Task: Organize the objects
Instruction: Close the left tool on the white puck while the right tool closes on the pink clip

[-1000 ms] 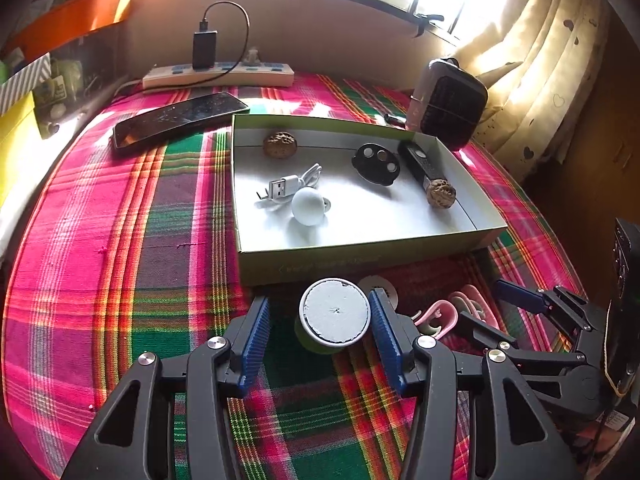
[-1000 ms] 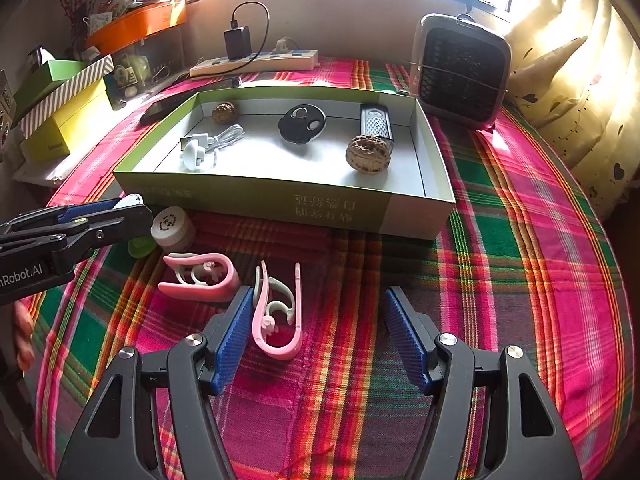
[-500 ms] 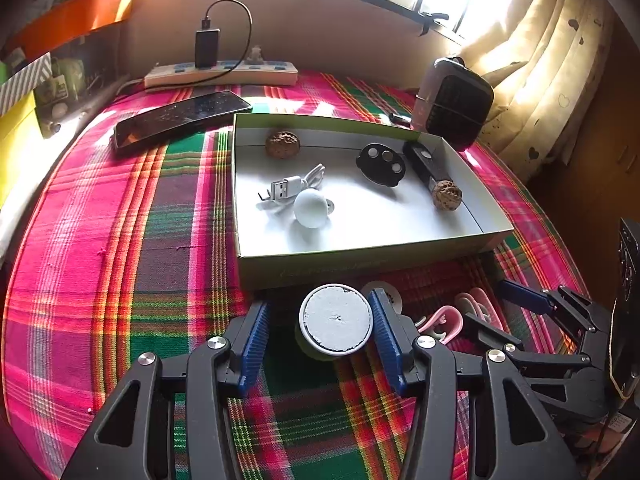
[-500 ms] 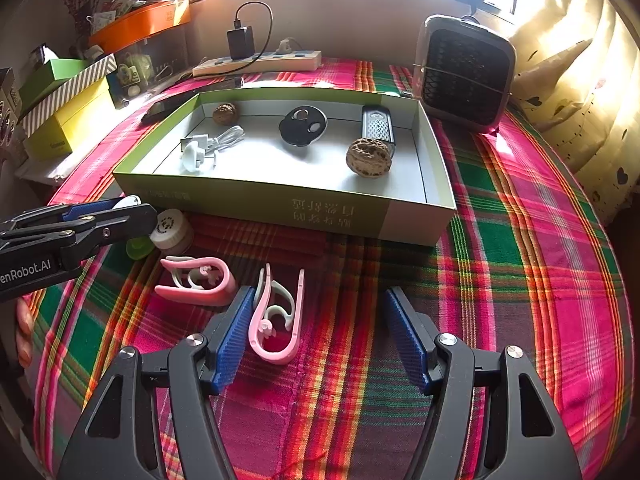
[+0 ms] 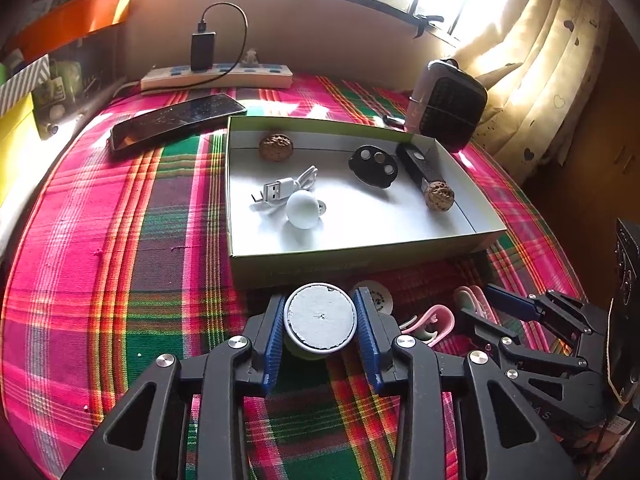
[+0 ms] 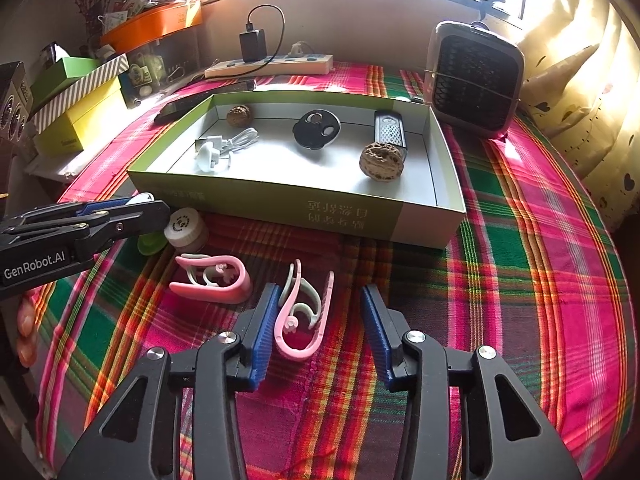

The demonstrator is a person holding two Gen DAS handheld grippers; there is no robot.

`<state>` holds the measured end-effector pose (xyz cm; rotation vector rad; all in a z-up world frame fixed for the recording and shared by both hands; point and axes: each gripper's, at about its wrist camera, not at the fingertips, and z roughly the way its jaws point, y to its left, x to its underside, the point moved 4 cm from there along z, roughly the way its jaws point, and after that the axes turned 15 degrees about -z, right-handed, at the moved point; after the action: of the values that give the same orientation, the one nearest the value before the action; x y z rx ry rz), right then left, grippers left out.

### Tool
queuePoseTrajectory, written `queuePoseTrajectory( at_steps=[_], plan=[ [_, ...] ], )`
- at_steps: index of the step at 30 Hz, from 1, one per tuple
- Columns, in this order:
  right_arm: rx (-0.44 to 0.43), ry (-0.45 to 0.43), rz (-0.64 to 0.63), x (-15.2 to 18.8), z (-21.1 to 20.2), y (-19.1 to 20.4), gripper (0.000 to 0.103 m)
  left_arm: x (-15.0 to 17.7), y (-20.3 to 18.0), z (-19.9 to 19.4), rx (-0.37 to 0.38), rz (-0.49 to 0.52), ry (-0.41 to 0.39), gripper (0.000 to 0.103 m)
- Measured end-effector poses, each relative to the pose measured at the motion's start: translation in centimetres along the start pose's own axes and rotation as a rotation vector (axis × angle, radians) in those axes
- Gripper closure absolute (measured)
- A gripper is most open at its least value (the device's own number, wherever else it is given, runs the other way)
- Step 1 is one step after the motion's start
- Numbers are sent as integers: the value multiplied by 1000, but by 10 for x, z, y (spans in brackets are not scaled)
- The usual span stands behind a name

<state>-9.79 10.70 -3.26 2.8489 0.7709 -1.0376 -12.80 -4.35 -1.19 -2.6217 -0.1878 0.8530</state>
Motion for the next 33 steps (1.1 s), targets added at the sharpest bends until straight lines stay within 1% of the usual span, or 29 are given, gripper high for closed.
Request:
queuePoseTrajectory(
  at_steps=[5,11,33],
  plan=[
    [-15,-7,-11,-1,-1,4,72,0,0,-1,1,1,1,71],
    [-22,-11,-12,-1,-1,5,76,1,0,-1,1,0,0,71],
    [-37,-38,14,0,-7,1,78,0,1,-6,1,-4,-9,71]
  ],
)
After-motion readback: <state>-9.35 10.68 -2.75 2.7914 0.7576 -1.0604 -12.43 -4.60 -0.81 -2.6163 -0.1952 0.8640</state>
